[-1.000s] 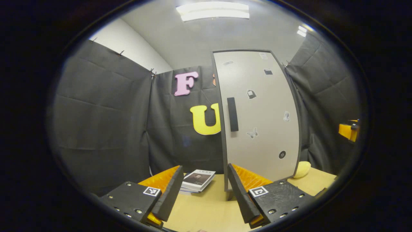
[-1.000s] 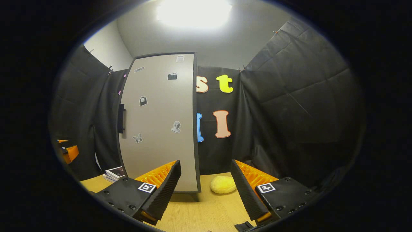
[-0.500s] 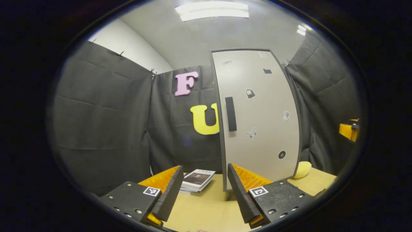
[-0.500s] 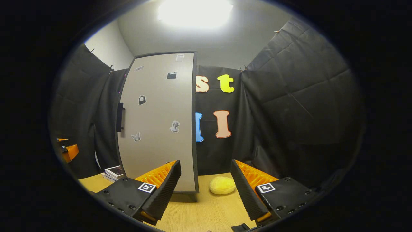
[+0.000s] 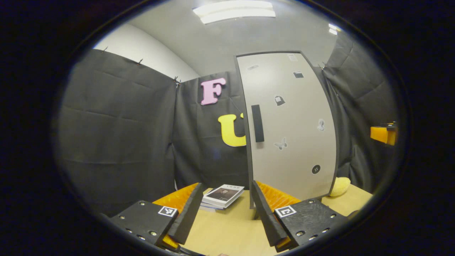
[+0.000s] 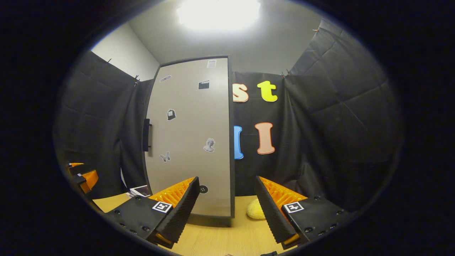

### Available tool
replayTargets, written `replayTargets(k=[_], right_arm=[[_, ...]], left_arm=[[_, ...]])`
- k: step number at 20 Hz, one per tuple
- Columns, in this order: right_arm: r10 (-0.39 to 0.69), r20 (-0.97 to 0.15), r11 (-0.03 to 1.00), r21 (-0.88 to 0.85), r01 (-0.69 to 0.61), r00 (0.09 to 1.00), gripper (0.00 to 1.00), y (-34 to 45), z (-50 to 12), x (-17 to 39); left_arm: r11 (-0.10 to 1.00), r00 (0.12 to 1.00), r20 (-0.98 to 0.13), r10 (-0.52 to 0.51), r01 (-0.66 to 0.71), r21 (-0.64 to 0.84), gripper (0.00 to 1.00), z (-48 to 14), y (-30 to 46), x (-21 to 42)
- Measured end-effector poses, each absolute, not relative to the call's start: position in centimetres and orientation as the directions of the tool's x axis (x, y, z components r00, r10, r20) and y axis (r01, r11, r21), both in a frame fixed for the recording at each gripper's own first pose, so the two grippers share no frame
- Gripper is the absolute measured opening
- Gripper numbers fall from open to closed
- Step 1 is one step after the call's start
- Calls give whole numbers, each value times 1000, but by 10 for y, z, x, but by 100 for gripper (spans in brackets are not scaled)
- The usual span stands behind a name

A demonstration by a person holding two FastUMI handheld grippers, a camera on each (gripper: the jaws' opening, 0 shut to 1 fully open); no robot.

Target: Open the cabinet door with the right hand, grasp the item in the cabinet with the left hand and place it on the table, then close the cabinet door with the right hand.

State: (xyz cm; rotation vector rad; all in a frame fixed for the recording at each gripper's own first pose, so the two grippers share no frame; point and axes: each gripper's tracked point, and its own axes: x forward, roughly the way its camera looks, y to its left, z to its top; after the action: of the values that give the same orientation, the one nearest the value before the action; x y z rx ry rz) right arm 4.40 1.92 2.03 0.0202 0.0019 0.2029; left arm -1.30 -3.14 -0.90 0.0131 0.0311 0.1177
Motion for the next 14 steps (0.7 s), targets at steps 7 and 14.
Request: replayTargets(k=[7, 14], right_arm=[[286, 46, 958, 26, -287, 957, 98, 97, 61, 75], [350, 70, 936, 12, -352, 934, 96, 183, 92, 99]], left_arm=[[991, 991, -32, 129, -128, 24, 84, -16, 12, -4], [984, 983, -46, 179, -179, 8, 82, -34, 88, 15]])
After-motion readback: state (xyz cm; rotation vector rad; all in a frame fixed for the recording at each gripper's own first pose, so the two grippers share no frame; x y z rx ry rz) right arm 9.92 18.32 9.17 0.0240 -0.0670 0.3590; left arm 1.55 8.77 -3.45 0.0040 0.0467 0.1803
